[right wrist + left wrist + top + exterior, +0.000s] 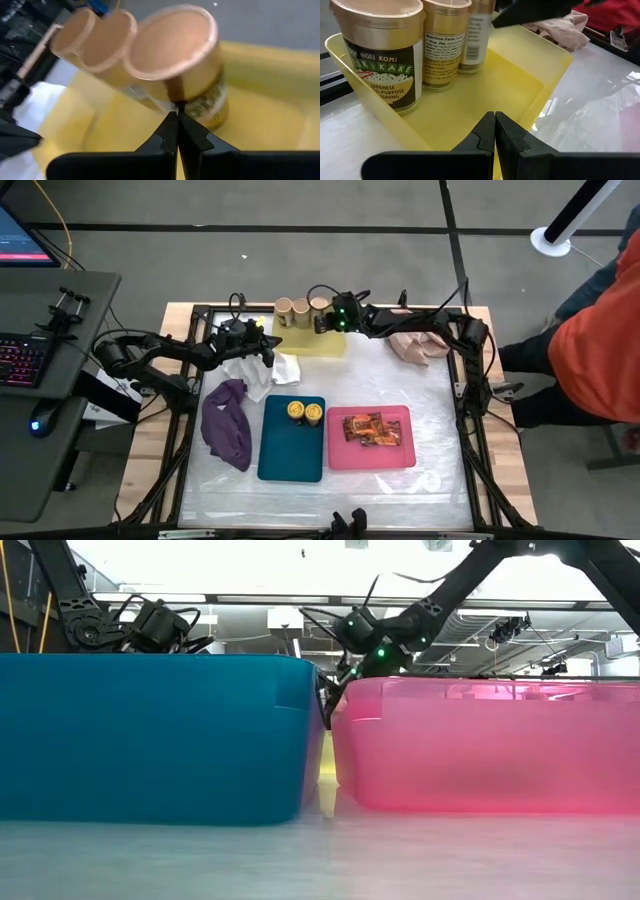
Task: Sort spices by type
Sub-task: Put the golden seasoning bottle into the yellow bin aligned with the other golden seasoning bottles, then return to Home Position
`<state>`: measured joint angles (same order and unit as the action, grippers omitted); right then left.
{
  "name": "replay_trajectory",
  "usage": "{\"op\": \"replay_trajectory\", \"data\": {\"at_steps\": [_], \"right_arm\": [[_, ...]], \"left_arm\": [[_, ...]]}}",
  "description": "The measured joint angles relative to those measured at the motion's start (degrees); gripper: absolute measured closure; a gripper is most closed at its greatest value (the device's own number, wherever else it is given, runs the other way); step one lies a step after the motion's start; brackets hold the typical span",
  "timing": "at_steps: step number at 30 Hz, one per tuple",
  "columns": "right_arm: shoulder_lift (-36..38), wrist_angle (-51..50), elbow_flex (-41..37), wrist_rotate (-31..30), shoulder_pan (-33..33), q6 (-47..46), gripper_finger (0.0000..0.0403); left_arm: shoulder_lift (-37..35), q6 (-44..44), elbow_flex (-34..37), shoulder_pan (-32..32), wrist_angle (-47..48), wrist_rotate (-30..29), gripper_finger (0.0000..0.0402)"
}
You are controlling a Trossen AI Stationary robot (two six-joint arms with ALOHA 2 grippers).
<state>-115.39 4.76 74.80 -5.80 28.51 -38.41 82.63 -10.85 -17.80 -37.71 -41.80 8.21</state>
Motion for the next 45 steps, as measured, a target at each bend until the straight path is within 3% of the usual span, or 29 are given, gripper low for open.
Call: {"op": "replay_trajectory", "data": {"at_steps": [11,17,24,28,33,36,38,41,45], "right_arm": [[0.0,-11.0,5.8,0.8,-0.4,4.2,0.0403],[0.5,-12.4,6.1,5.6,-0.4,4.2,0.0403],[7.2,-20.5,6.1,6.8,1.6,10.4,0.0403],[11.9,-26.0,6.1,6.7,2.7,14.5,0.0403],[17.1,-33.8,6.2,7.9,2.7,19.2,0.0403],[19.9,-39.0,6.2,9.7,2.6,22.6,0.0403],[21.6,-41.8,5.8,12.2,2.6,24.5,0.0403],[24.6,-45.2,3.8,15.0,2.7,25.8,0.0403],[30.1,-45.8,-1.5,15.9,2.7,23.9,0.0403]], "left_arm": [[0.0,0.0,0.0,0.0,0.0,0.0,0.0402],[0.0,0.8,0.0,0.0,-0.4,0.0,0.0401],[-5.0,0.5,-1.6,-1.8,-1.2,1.0,0.0401],[-11.2,-0.2,-3.0,-2.5,0.5,6.2,0.0402],[-23.1,-13.5,-4.4,-1.9,0.1,20.5,0.0402],[-31.3,-17.0,-4.4,2.0,6.0,23.5,0.0401],[-37.2,-16.2,-4.4,6.6,13.1,19.3,0.0401],[-45.3,-13.1,-3.7,15.5,23.3,5.7,0.0402],[-52.4,-12.9,1.7,26.6,21.8,-12.9,0.0402]]}}
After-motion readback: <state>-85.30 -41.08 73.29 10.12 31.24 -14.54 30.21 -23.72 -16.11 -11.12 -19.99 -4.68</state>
